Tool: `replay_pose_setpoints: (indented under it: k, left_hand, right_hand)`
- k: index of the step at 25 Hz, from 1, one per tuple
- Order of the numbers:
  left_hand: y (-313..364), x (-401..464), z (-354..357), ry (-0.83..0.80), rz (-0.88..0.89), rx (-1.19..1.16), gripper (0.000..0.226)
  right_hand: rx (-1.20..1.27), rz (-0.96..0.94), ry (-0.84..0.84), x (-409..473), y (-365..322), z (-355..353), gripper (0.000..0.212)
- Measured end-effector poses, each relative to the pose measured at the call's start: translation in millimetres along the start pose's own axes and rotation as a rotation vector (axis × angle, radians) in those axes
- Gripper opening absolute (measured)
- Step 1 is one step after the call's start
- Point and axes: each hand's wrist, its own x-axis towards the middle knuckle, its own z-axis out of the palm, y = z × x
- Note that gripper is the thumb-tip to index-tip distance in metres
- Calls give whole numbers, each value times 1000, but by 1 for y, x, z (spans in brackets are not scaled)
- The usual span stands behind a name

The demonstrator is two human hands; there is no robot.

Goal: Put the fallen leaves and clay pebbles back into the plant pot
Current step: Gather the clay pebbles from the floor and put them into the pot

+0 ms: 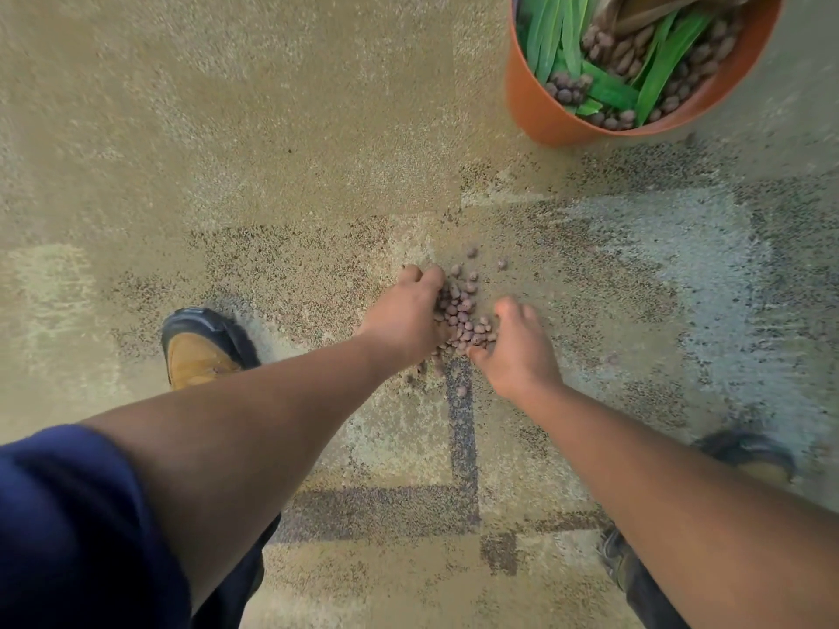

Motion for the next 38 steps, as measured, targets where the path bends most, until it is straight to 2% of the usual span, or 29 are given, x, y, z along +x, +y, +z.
replay_pose_setpoints:
  k: [3, 6, 8, 14, 17, 22, 27, 30, 33, 38]
  left_hand:
    - [1, 1, 4, 37, 15, -18, 45]
    - [2, 0, 5, 52, 50, -29, 18]
    - [-1, 0, 5, 63, 74, -37, 10]
    - [-6, 3, 3, 67, 1, -203, 17]
    - [-1, 3, -3, 55, -42, -356, 20]
    - [2, 4, -15, 14, -108, -518, 13]
    - [6, 7, -19, -65, -123, -512, 22]
    - [5, 7, -22, -92, -152, -601, 15]
    - [2, 6, -25, -53, -185, -651, 8]
    - [-1, 8, -27, -30, -322, -742, 6]
  right_hand:
    - [15, -19, 7, -2, -9, 8, 41]
    - [6, -37, 16, -4, -12, 10, 16]
    - [47, -32, 36, -3, -9, 9, 9]
    - [534, 166, 77, 1, -10, -4, 18]
    - [755, 256, 39, 1, -13, -10, 24]
    - [808, 327, -10, 1, -14, -20, 18]
    - [1043, 395, -60, 5, -15, -23, 15]
    - [1013, 375, -53, 5, -15, -21, 13]
    - [1053, 397, -49, 7, -15, -21, 17]
    - [963, 397, -18, 6, -10, -23, 22]
